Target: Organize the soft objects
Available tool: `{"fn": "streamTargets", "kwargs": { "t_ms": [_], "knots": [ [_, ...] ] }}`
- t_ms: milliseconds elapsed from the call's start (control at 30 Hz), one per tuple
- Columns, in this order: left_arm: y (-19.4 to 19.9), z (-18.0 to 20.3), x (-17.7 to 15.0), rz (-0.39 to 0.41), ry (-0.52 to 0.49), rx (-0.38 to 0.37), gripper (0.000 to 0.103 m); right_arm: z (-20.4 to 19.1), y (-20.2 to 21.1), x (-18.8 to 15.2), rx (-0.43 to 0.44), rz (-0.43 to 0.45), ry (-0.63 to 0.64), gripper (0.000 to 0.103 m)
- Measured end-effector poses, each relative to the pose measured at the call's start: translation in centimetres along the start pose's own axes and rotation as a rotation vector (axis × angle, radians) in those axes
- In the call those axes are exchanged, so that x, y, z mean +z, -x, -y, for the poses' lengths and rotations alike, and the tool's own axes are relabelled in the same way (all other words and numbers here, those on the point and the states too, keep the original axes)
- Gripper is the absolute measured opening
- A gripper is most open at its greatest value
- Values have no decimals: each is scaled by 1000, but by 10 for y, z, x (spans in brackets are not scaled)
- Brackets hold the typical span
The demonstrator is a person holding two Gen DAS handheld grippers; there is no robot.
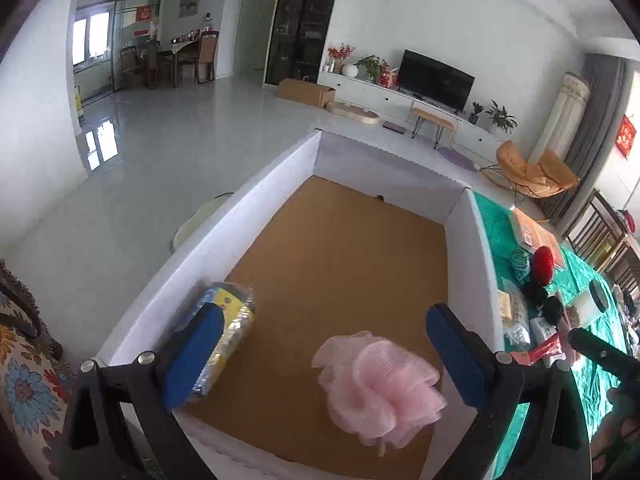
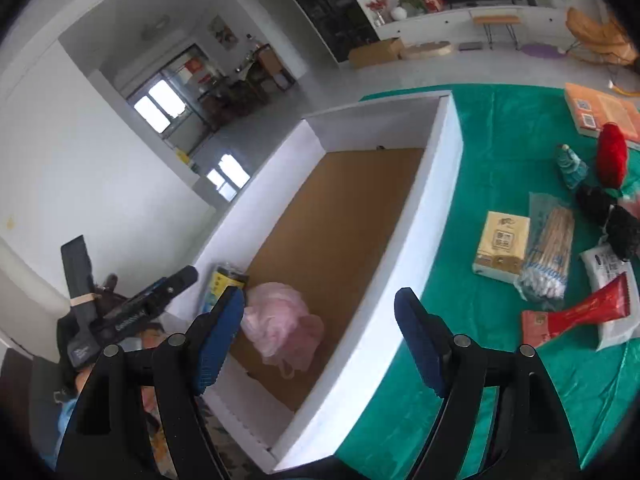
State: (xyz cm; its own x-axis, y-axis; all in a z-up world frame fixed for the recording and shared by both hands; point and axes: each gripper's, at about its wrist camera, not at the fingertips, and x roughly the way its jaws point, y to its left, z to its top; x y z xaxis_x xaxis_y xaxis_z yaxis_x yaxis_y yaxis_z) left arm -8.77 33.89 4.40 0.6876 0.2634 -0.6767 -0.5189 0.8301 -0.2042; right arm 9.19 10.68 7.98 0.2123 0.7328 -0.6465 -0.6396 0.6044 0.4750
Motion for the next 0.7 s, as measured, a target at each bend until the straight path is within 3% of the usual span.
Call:
{"fn": "streamTargets", "kwargs": {
  "t_ms": [100, 200, 300, 367, 433, 500, 600, 700],
  "knots": [
    [2, 54, -8, 3, -67, -156, 101, 52, 27, -24, -226, 87, 0, 80],
    [2, 128, -28, -44, -157, -314, 101, 117, 50, -54, -420, 113, -80, 80],
    [-15, 195, -64, -169, -231, -453, 102, 170, 84, -88, -573, 116, -196, 80],
    [-35, 234, -89, -258, -260, -494, 102, 200, 100, -103, -670, 135, -244, 80],
    [-57, 259, -116, -309, -276, -488, 102, 217, 116, -116, -731, 156, -276, 80],
    [-77, 270, -138, -322, -307, -421, 102, 227, 127, -130, -764, 174, -287, 80],
    [-101, 283, -155, -289, -388, -312, 102, 238, 131, -138, -777, 181, -336, 80],
    [-114, 287, -160, -248, -485, -231, 102, 237, 129, -133, -824, 188, -303, 80]
  ]
}}
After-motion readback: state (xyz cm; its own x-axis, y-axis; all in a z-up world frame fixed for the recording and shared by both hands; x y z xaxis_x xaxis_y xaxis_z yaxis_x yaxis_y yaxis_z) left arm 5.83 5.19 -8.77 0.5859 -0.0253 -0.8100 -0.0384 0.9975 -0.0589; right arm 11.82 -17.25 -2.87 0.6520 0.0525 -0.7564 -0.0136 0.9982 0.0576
